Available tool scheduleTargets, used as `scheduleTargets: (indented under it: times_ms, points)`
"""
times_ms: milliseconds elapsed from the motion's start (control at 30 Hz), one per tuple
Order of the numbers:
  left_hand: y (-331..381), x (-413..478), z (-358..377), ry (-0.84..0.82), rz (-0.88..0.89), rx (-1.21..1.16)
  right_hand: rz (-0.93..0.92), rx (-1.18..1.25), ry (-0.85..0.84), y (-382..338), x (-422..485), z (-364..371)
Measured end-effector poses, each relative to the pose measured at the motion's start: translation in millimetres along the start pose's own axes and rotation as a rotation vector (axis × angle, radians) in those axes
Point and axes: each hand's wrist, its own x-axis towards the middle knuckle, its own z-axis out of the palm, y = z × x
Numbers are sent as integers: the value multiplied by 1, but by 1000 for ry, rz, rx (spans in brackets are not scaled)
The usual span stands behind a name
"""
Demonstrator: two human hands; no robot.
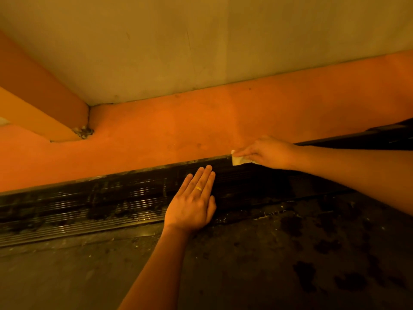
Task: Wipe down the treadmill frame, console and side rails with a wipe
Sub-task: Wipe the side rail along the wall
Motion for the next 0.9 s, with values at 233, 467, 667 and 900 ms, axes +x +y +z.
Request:
scheduleTargets:
  times_ms: [233, 467, 667, 900]
  points:
    - [-1, 0, 3, 26, 12, -1, 17, -8, 11, -2, -7, -2]
    - [0, 0, 1, 32, 21, -9, -9, 0, -22, -14, 15, 10]
    - [-1, 2, -1, 8, -3, -47, 63, -78, -54, -21, 3, -7]
    - [-27, -21, -24, 187, -610, -152, -27, -105, -86, -32, 32, 18]
